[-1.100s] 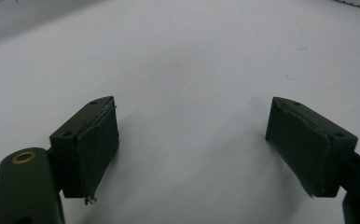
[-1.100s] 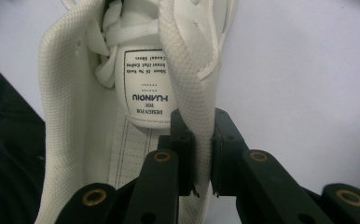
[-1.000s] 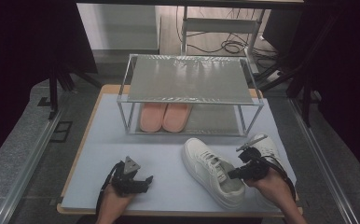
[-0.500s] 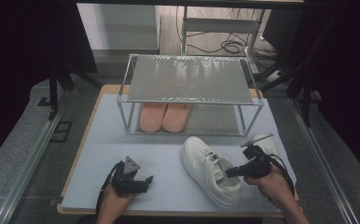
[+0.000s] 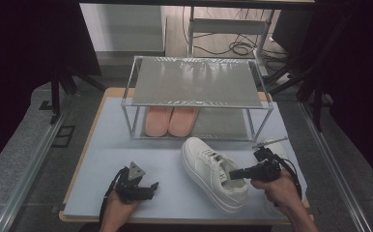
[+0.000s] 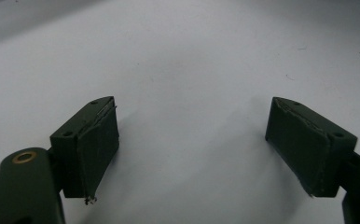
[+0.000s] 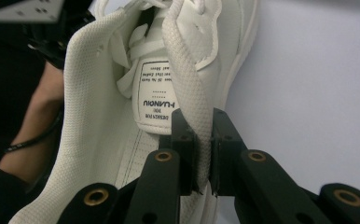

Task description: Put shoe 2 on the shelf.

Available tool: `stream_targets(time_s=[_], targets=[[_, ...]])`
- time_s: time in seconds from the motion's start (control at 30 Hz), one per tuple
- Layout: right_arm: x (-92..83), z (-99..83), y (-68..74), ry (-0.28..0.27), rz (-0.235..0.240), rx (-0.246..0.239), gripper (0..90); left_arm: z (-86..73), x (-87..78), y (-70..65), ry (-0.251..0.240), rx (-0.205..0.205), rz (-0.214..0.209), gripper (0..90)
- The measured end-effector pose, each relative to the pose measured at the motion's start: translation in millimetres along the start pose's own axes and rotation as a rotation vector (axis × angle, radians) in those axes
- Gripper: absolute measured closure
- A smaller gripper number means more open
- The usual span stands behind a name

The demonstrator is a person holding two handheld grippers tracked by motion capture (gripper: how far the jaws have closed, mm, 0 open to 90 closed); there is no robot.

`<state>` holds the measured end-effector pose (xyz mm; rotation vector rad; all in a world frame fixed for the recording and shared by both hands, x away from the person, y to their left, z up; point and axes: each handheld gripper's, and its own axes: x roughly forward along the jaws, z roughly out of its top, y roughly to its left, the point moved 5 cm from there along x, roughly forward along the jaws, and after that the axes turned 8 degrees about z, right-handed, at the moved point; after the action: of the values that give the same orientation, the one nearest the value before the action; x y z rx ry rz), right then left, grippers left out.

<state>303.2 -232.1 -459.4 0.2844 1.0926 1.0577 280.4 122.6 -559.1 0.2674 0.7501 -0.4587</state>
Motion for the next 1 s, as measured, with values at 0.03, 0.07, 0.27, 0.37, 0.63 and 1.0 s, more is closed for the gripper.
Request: stream_targets(time_s=[0.03,0.07,0.27,0.37,0.63,1.0], targets=[[-0.8,1.6,1.9,-0.011,0.007,-0.005,82.8,0.1,0.1,-0.2,-0.002,-0.003,0.000,17.2],[-1.6,3.4,4.0,-0.020,0.014,-0.010,82.8,0.2,0.2,-0.1,-0.004,-0.002,0.001,17.2],[-6.5,15.8,19.1,-0.063,0.035,-0.047,82.7,0.2,0.1,-0.3,-0.004,-0.001,0.001,17.4],[-7.5,22.9,26.9,-0.079,0.049,-0.062,82.7,0.1,0.0,-0.2,-0.004,0.001,-0.001,17.8],[-9.8,39.7,42.5,-0.116,0.078,-0.079,82.7,0.0,-0.2,0.0,-0.003,0.005,0.000,18.1],[-18.6,61.5,59.8,-0.177,0.126,-0.085,82.7,-0.1,-0.2,0.1,-0.002,0.004,-0.002,18.0]])
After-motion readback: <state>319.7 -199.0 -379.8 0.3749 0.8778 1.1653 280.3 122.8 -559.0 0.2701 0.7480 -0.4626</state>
